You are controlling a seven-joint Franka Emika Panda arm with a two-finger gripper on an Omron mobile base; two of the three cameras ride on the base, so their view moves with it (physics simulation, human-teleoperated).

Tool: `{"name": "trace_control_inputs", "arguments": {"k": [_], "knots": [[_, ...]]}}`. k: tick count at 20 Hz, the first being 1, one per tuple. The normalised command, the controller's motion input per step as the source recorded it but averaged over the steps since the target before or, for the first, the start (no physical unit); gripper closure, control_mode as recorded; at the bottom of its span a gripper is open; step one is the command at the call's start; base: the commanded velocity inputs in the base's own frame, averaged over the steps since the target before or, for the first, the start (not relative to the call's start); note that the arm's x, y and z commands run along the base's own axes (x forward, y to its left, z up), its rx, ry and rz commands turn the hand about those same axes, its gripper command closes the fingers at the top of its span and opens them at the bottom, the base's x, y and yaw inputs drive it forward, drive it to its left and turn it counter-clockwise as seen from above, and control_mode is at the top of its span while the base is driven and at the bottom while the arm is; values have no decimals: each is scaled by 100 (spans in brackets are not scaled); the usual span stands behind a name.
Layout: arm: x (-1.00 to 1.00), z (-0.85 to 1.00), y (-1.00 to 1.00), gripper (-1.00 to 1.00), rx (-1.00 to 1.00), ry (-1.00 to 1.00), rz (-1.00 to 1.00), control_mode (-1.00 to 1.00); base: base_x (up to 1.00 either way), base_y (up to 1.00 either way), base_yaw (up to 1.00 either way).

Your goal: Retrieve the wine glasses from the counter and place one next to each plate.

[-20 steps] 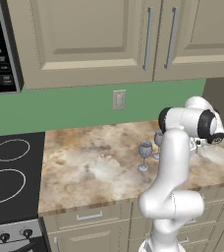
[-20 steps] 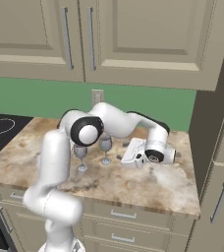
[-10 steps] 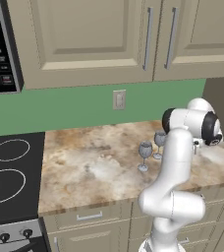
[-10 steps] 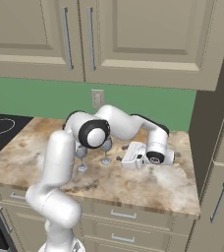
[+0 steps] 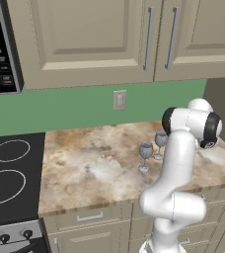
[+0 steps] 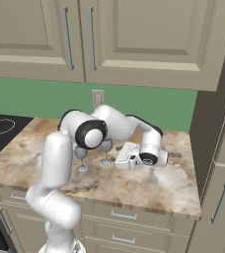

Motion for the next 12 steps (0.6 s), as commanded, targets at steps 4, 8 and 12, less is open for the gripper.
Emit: {"name": "trace_control_inputs", "arguments": {"k": [4, 8, 12], "knots": [[0, -2, 18, -100, 0, 6, -2, -100, 0, 0, 0], [0, -4, 4, -100, 0, 19, -3, -100, 0, 0, 0], [0, -2, 12, -100, 0, 26, -6, -100, 0, 0, 0]]}}
